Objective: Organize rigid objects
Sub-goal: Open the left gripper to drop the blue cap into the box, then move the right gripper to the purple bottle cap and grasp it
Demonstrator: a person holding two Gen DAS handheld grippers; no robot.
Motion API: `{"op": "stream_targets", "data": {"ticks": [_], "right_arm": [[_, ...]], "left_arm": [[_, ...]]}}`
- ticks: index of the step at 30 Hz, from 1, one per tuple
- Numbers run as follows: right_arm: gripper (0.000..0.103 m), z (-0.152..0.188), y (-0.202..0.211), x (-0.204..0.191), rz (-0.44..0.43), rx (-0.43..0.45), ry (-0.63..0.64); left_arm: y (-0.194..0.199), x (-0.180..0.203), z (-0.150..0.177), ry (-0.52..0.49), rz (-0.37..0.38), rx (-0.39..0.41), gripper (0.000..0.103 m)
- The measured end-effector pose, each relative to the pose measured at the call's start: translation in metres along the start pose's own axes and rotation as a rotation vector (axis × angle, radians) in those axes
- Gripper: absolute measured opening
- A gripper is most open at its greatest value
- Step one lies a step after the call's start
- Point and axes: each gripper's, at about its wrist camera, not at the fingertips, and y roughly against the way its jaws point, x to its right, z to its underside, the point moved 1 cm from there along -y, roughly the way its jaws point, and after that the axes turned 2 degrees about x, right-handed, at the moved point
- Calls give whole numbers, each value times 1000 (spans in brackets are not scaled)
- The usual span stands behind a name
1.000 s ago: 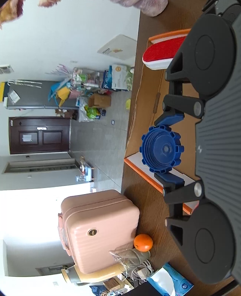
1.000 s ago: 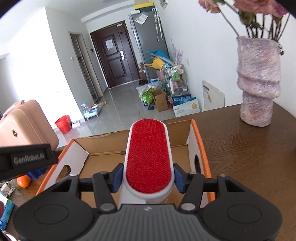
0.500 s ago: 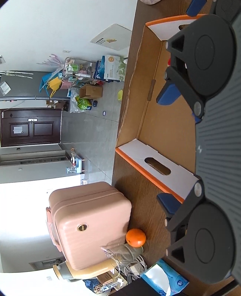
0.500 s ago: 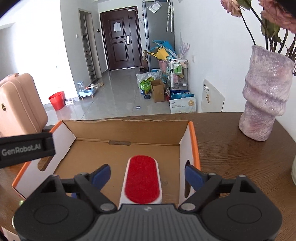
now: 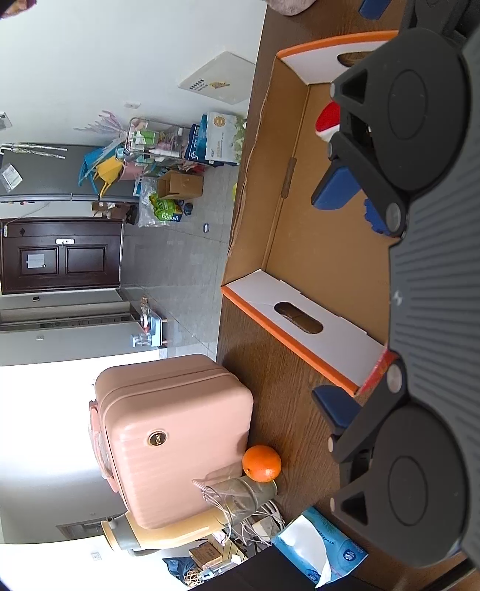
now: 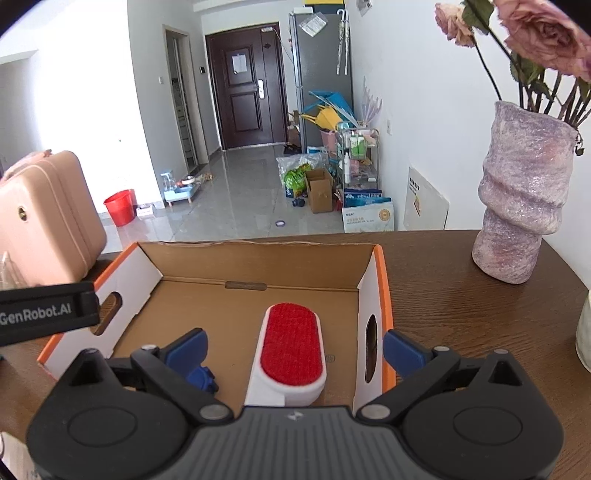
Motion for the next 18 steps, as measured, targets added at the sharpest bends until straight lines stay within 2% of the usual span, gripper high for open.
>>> {"op": "stream_targets", "data": {"ticks": [18], "right_arm": [[103,39,86,-7,-15,113,61]], "left_arm": [[65,-25,35,-4,77,72,103]]}}
